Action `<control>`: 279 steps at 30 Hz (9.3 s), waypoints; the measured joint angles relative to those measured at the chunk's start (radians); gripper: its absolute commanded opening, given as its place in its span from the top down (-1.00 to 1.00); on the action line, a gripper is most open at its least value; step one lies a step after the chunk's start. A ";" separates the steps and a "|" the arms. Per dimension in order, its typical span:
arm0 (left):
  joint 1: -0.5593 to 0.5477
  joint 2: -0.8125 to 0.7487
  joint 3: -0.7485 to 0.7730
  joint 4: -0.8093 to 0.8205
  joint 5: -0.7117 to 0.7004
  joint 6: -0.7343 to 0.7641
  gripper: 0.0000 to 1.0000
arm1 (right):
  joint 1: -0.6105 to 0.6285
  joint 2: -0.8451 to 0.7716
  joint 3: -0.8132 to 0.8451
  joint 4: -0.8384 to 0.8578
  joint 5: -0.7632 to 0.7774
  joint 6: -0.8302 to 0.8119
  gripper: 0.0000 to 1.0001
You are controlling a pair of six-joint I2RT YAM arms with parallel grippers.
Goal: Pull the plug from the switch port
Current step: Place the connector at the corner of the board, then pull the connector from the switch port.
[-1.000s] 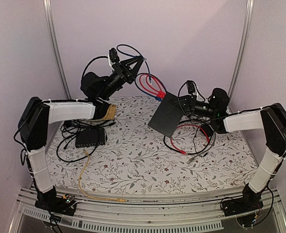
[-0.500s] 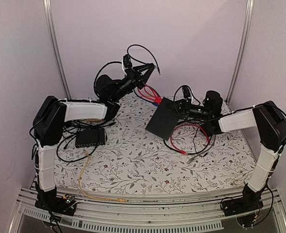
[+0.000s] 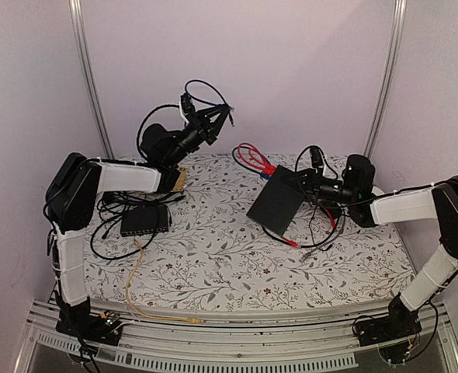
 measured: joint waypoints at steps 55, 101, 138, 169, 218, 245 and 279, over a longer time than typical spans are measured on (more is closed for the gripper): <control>-0.280 0.532 0.233 -0.285 0.246 -0.363 -0.48 | -0.044 -0.483 0.165 -0.435 0.249 -0.297 0.97; -0.122 -0.152 -0.480 0.221 -0.005 0.145 -0.31 | 0.048 -0.177 0.166 -0.167 -0.006 -0.090 0.97; -0.121 -0.077 -0.391 0.264 0.082 0.140 0.00 | 0.105 0.020 0.215 0.085 -0.035 0.070 0.97; -0.148 -0.051 -0.344 0.210 0.092 0.200 0.22 | 0.114 0.060 0.247 0.098 -0.034 0.077 0.97; -0.143 -0.050 -0.325 0.225 0.072 0.132 0.50 | 0.119 0.060 0.248 0.098 -0.056 0.055 0.97; -0.143 -0.051 -0.321 0.203 0.069 0.107 1.00 | 0.121 0.059 0.250 0.085 -0.056 0.019 0.97; -0.183 -0.191 -0.409 0.076 -0.045 0.258 1.00 | 0.123 0.010 0.263 0.011 -0.079 -0.071 0.97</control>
